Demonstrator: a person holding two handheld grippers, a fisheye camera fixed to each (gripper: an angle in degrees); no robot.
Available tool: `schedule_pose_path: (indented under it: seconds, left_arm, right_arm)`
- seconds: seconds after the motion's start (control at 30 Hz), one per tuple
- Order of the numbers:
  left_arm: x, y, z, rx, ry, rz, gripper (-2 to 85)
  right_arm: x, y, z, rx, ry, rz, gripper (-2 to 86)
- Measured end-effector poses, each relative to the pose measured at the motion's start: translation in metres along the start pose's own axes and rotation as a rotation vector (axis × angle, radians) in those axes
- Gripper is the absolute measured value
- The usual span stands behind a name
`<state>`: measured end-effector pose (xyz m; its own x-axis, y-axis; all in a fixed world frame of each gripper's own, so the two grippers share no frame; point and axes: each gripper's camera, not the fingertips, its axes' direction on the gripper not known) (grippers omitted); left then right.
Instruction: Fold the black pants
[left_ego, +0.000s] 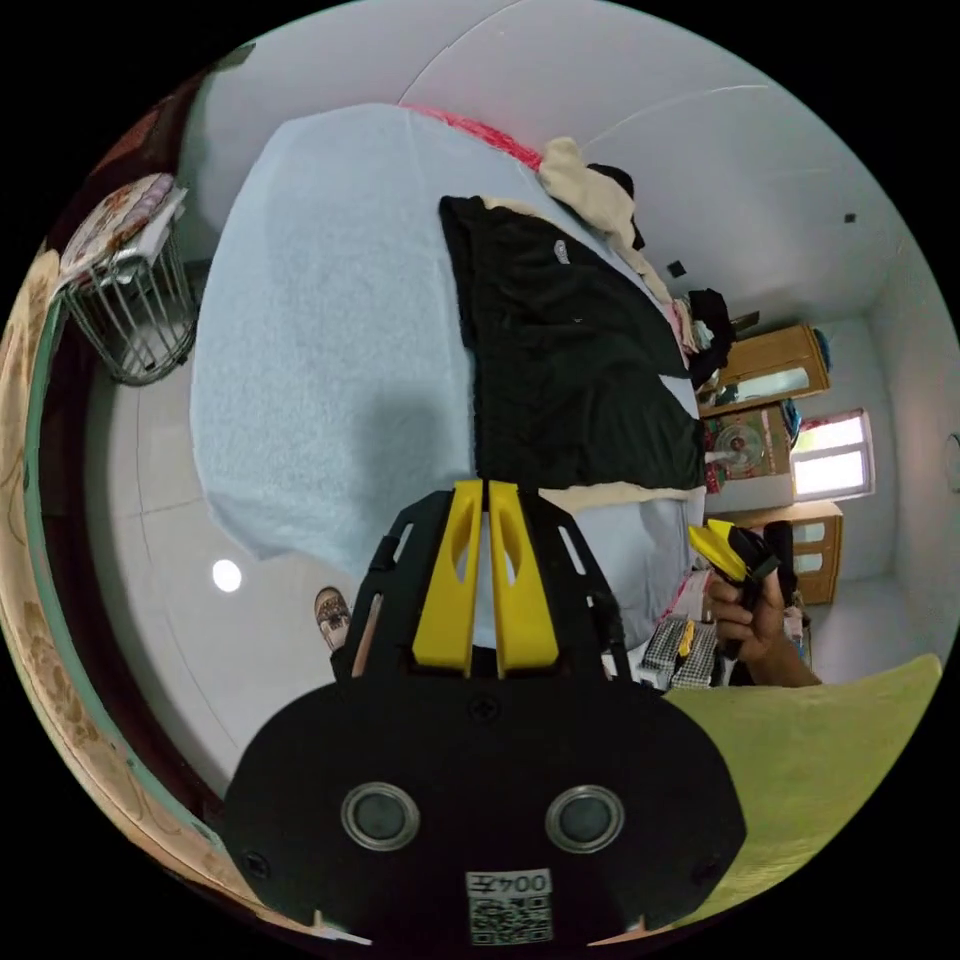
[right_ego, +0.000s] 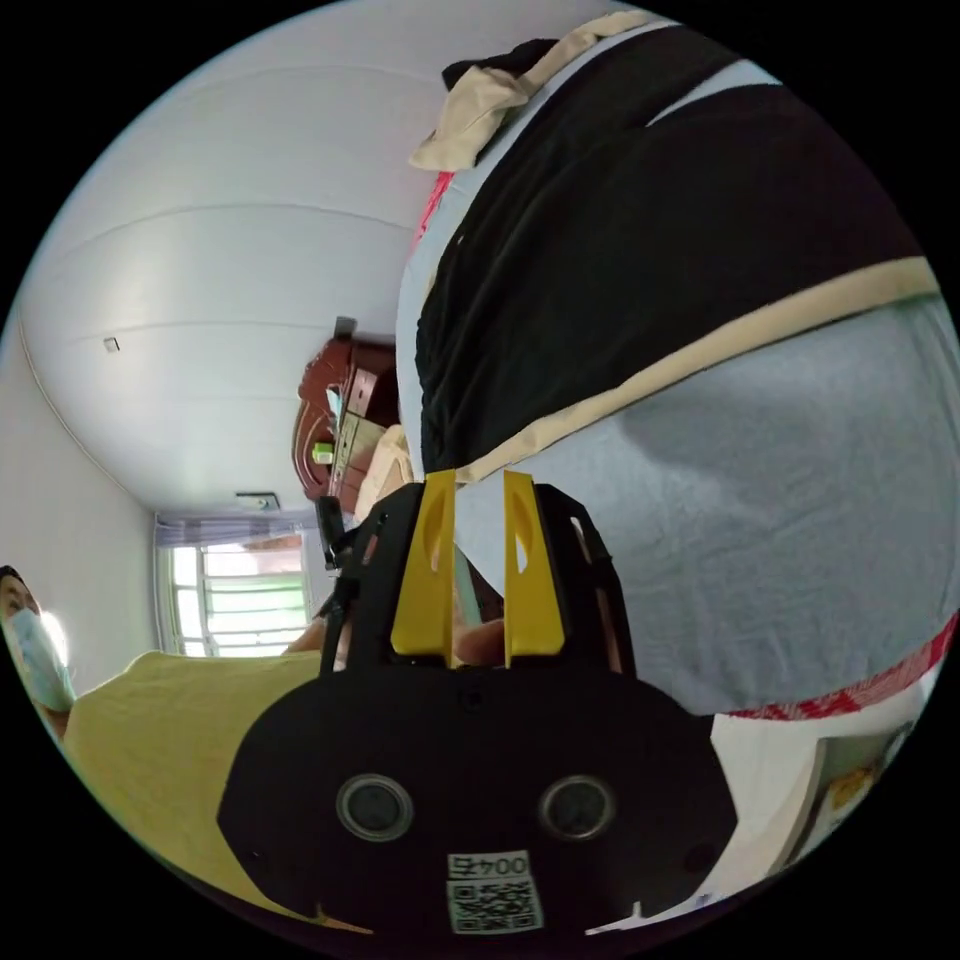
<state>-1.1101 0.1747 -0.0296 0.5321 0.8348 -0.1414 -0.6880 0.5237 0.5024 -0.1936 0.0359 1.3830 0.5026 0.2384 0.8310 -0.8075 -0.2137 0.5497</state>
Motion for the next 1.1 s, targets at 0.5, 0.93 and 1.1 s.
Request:
schedule_pose_path:
  seconds: [0.5,0.93,1.1]
  left_arm:
    - [-0.126,-0.120,-0.015,0.210,0.364,-0.142,7.0]
    - [-0.189,-0.211,0.045,0.061,0.366,-0.176,7.9]
    - [-0.216,-0.206,0.056,0.079,0.479,-0.195,7.2]
  right_arm:
    - [-0.006,0.003,-0.005,-0.046,-0.027,-0.054,8.4]
    - [0.028,0.056,-0.048,0.130,0.023,0.133,8.1]
    - [0.027,0.062,-0.040,0.141,0.023,0.158,8.0]
